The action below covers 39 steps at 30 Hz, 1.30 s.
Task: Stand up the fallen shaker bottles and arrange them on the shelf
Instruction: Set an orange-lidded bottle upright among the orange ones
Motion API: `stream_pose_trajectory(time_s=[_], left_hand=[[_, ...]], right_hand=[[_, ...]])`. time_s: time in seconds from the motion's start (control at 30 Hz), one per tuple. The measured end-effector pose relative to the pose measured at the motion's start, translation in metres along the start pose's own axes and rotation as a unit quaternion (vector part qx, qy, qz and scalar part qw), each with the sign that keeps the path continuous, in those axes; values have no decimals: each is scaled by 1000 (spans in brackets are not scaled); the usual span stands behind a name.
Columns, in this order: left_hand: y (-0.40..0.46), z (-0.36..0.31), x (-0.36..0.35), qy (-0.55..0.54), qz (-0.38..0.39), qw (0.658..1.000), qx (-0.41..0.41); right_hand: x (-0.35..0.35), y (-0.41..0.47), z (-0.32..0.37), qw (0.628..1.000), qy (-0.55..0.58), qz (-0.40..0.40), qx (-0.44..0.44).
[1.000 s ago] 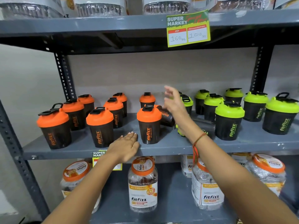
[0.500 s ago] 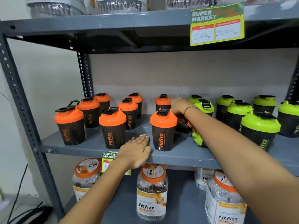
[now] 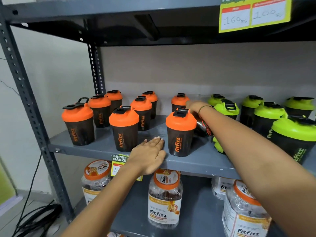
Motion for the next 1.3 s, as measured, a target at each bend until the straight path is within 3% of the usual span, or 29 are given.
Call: stream_pose_trajectory(time_s=[0.13,0.27,0.4,0.5,0.67,0.97,1.13,1.3], left_hand=[[0,0,0,2,0,1000,0],[0,0,-1,6,2,1000,1],[1,0,-1,7,4,1000,2],[1,0,-1,4,2,1000,2],[1,0,-1,5,2,1000,2],[1,1,-2,8,-3,1000,4],[0,0,0,10,0,1000,4],[1,-1,1,9,8,1000,4]], right_hand=[[14,-4,-2,993,109,19,30],[18,-11,-6,950,311,20,24],[8,-6,-8,907,420,15,37],[-1,-1,-10,913,406,7,39],[-10,3,-15,963,252,-96,16],[-16,8,-16,975,188,-120,-2],[-12,-6,-24,958,264,-110,2],[11,-28,-43,889,438,-132,5]])
Point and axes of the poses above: each hand's wrist, its own y-axis towards the middle knuckle, its own x-axis out of the back of the hand, z = x × y, the point moved 1 cm from there along y, towards the middle knuckle, and after that the axes turned 13 degrees about -x, right-handed, at the moved point
